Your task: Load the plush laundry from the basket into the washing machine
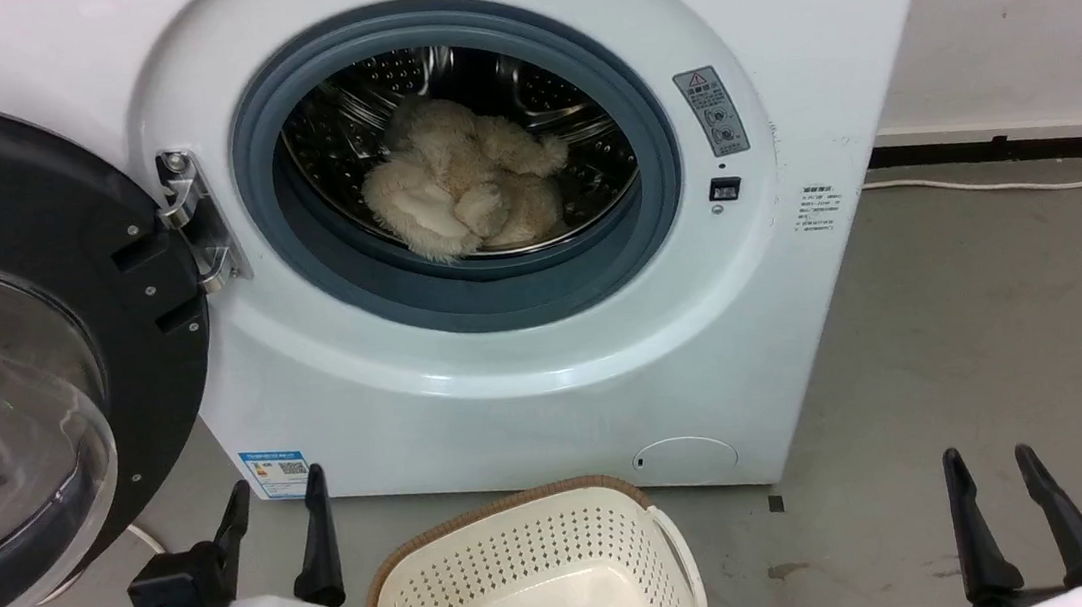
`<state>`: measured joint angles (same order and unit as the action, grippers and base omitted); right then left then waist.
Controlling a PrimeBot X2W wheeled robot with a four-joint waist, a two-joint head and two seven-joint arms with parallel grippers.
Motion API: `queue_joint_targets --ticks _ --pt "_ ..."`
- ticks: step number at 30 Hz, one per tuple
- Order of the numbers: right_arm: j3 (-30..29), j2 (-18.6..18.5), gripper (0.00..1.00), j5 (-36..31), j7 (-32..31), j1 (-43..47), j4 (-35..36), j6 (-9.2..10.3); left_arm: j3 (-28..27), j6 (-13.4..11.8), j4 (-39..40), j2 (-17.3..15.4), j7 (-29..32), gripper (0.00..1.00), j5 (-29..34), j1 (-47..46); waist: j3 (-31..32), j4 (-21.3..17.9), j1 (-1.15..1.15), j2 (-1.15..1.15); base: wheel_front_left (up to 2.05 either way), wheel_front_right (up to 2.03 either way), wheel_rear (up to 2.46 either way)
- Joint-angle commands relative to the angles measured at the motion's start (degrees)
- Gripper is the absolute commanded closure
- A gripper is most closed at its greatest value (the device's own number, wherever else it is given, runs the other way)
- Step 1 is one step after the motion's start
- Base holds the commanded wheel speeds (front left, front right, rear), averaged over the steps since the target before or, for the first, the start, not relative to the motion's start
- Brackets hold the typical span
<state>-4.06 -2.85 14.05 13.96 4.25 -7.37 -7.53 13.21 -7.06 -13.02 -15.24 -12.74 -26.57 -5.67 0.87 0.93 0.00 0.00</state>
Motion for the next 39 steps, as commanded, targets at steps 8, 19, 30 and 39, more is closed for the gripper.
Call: queue_joint_targets --ticks 8,19,30,39 --pt "0.1 0.0 0.00 -0.2 0.2 2.4 -1.1 0.04 -0.4 -0.4 0.4 0.1 -0.7 0.00 -0.8 2.0 0.4 0.4 0.00 0.00 0.00 0.00 0.00" --pt "0.5 0.0 0.00 0.2 0.4 2.3 -1.9 0.04 0.8 0.9 0.3 -0.5 -0.2 0.00 -1.1 1.2 0.6 0.3 0.00 0.00 0.00 0.00 0.00" --pt "0.9 0.0 1.00 0.2 0.2 1.6 -2.0 0.00 1.0 1.0 0.3 -0.2 0.4 1.00 -1.3 1.0 0.5 0.3 0.00 0.00 0.00 0.00 0.00" --pt "1.1 0.0 1.00 -0.7 -0.7 1.2 -1.4 0.00 0.1 1.4 1.1 0.7 1.2 1.00 0.5 1.3 0.4 0.2 0.00 0.00 0.00 0.00 0.00"
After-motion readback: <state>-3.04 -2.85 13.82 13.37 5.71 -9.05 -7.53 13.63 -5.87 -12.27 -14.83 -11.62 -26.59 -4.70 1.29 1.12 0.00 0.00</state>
